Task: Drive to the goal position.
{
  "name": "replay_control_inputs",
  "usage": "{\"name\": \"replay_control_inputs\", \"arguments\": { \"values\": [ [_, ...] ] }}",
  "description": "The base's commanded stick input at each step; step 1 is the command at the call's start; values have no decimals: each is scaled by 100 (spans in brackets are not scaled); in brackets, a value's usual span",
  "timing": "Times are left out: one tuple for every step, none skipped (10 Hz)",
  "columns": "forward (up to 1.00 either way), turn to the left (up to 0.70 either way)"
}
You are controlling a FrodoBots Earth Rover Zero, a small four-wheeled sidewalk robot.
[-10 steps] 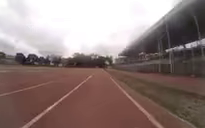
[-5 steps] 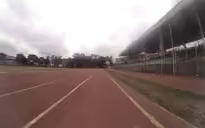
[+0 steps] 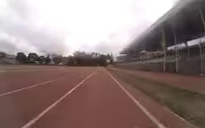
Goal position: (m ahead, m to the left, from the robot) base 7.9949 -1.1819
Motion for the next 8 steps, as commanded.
{"name": "replay_control_inputs", "arguments": {
  "values": [
    [70,0],
    [70,0],
    [70,0],
    [70,0],
    [70,0],
    [70,0],
    [70,0],
    [70,0]
  ]
}}
